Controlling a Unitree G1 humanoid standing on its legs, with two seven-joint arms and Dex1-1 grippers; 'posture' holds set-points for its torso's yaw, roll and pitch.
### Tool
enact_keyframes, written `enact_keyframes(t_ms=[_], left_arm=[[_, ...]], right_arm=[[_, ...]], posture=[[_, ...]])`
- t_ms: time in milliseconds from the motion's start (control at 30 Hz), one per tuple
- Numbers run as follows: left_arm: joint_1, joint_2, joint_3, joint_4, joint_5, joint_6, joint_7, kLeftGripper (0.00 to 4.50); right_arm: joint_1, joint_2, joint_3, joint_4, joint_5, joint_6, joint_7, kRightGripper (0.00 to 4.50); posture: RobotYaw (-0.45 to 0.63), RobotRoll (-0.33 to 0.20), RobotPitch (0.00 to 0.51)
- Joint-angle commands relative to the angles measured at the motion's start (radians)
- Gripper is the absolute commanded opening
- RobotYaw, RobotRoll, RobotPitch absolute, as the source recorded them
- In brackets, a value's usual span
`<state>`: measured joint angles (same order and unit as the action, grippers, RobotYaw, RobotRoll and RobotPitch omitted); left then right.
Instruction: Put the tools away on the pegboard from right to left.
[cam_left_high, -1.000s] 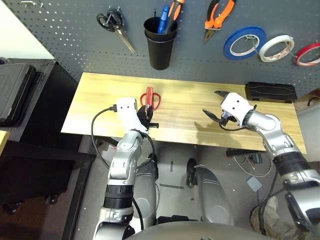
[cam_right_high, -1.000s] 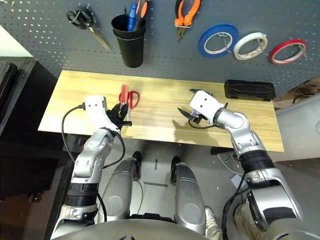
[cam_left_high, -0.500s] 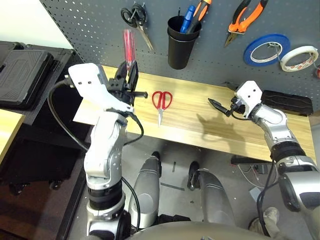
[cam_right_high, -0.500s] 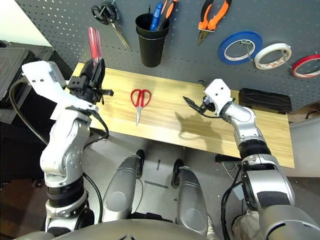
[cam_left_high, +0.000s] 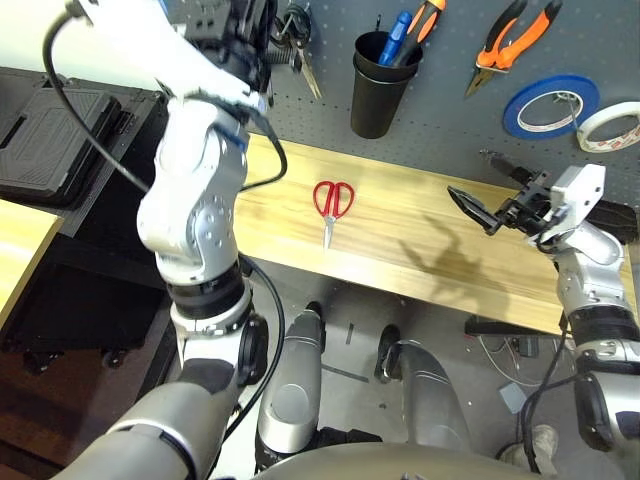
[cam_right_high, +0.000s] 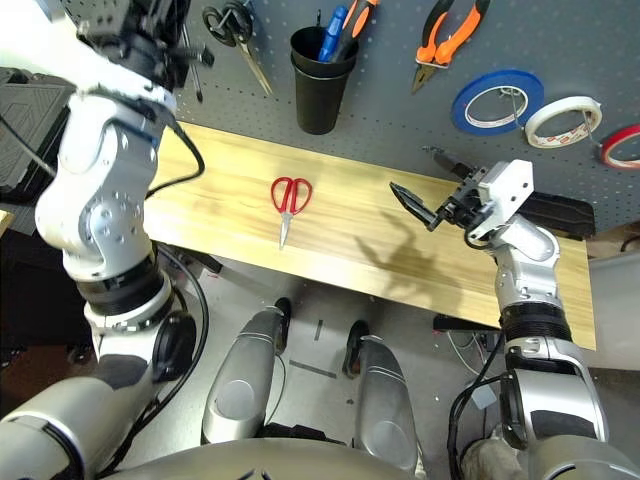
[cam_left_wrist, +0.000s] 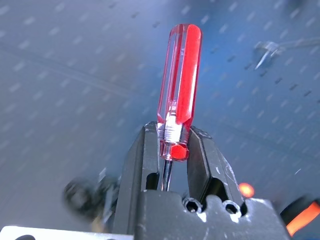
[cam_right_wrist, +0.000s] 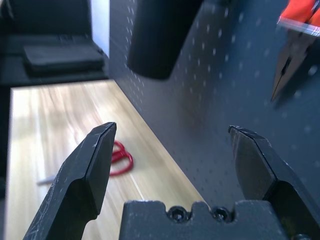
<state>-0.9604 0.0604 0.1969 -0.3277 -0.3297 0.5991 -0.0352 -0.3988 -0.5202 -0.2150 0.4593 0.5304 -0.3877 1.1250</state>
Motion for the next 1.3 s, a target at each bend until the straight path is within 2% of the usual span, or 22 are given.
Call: enact_keyframes(t_ms=[33,133,500,733,933,1300], left_arm=[[-0.041,-0.016,-0.003,0.06,-0.026,-0.064,-0.013,0.81],[-0.079,-0.039,-0.006,0.128,-0.034,-0.122,-0.012,0.81],[-0.215,-0.116,-0.014,0.425,-0.03,-0.366,-0.022,0.81],[-0.255,-0.139,-0.016,0.533,-0.033,-0.442,-0.041,0.81],[-0.285,-0.155,-0.007,0.641,-0.037,-0.511,-0.057,0.81],[-0.295,-0.161,-0.015,0.878,0.01,-0.677,-0.081,0.81]], right_arm=[[0.04,-0.014,-0.032,-0.093,0.059,0.069,0.028,4.5],[0.052,-0.009,-0.042,-0.16,0.096,0.126,0.026,4.5],[0.069,0.018,-0.054,-0.239,0.089,0.16,-0.014,4.5],[0.041,-0.033,-0.092,-0.272,0.127,0.243,-0.027,4.5],[-0.015,-0.088,-0.119,-0.225,0.127,0.271,0.002,4.5],[-0.08,-0.084,-0.126,-0.203,0.086,0.244,-0.03,4.5]], posture=[[0.26,0.0,0.28],[0.24,0.0,0.276],[0.21,0.0,0.272],[0.18,0.0,0.273],[0.16,0.0,0.276],[0.14,0.0,0.28]])
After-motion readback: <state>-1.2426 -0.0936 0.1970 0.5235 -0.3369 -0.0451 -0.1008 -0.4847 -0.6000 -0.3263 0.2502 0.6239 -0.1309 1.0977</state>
